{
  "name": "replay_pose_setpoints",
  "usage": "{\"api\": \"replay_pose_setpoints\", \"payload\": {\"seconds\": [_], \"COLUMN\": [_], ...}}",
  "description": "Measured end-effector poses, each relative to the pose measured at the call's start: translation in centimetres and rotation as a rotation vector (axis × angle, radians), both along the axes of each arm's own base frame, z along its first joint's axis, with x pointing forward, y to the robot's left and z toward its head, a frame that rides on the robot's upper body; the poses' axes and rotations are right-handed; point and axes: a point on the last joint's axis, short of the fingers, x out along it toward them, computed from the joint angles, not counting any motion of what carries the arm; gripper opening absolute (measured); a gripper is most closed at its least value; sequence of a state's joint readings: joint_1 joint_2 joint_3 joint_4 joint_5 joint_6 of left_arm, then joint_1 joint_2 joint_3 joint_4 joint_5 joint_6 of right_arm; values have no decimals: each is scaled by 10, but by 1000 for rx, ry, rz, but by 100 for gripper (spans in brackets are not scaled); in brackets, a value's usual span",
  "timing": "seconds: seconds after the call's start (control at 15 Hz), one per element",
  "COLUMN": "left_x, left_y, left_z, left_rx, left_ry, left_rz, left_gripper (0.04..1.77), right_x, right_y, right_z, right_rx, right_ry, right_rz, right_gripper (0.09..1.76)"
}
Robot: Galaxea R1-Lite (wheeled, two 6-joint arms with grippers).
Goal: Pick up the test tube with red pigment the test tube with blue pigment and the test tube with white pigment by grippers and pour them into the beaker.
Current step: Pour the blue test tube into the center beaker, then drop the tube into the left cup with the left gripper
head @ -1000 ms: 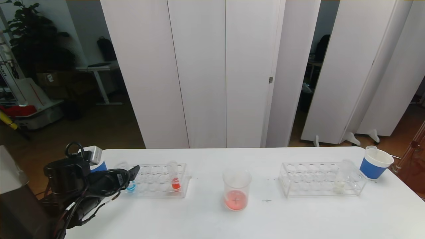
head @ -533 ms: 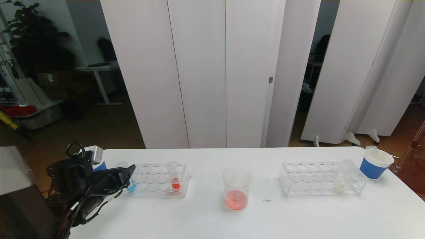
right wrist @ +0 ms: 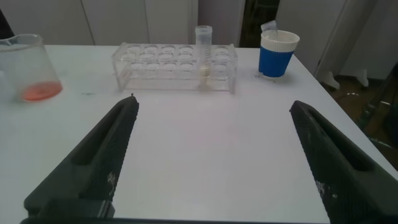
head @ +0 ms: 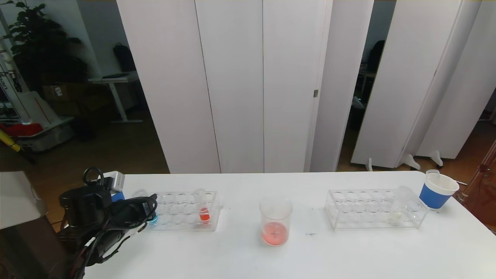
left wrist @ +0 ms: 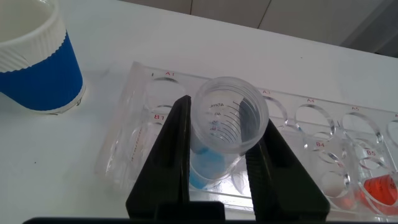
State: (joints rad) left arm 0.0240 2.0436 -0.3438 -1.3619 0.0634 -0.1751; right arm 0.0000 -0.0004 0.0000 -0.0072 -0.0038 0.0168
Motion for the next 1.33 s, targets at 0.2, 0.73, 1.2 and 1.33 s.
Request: {"api": "replay_pose_setpoints", "payload": {"seconds": [0.2,0.73,1.2,1.33], "left_x": [0,-5,-11,-14], "left_y": [0,-2,-5,-6], "left_z": [1,13,38,45], "left_rx": [2,11,38,40], "left_ry": [-1,-32,-107,-112], "left_rz": [1,-14,-43,-48], "left_gripper": [60,59,59,59], "right_x": [0,0,0,0], "right_y": [0,0,0,0], "right_z": [0,0,0,0], "right_rx": [0,0,0,0], "right_ry": [0,-1,-1,-1], "right_rz": [0,0,0,0], "right_gripper": [175,175,175,175]}}
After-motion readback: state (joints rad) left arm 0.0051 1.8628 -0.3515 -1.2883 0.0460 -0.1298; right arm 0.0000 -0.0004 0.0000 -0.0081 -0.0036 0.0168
